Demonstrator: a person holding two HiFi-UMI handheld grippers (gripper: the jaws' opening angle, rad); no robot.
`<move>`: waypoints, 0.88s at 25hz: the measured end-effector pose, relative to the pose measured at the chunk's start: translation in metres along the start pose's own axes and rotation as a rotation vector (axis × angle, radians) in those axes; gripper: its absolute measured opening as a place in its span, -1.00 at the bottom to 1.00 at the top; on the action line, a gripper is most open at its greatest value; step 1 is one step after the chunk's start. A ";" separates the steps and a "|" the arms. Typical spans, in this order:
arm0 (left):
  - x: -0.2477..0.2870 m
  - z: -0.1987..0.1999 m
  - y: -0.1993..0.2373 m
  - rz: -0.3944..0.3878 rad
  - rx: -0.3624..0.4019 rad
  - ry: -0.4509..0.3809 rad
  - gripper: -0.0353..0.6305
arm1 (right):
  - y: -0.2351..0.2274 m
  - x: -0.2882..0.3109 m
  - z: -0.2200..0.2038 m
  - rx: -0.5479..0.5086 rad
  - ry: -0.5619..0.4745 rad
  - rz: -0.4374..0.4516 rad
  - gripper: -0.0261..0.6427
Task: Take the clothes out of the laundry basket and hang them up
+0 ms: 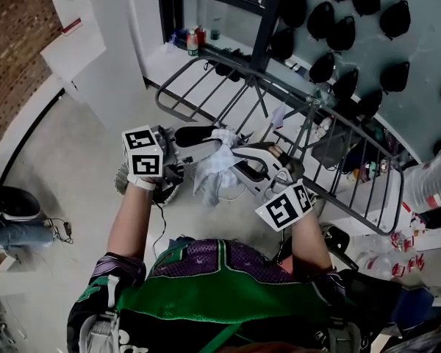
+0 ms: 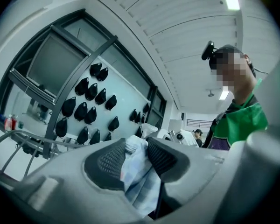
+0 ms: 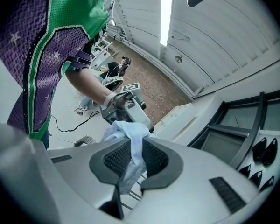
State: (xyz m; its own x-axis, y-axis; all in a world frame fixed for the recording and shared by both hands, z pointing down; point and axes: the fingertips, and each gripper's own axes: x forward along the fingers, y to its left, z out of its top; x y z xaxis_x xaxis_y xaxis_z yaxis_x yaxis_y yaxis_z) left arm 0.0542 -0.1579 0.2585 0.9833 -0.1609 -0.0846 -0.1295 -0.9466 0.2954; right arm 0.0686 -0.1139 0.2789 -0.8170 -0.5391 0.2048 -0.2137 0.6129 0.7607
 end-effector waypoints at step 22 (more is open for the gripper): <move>-0.017 0.016 -0.003 0.165 0.162 0.081 -0.77 | 0.016 0.001 -0.013 0.086 0.021 -0.015 -0.52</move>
State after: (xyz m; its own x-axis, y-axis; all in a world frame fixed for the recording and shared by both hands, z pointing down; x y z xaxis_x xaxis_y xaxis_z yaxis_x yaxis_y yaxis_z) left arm 0.0354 -0.1568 0.2437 0.9534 -0.3002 0.0308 -0.3015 -0.9429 0.1418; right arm 0.0714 -0.1117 0.2995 -0.8022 -0.5598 0.2074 -0.2715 0.6515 0.7084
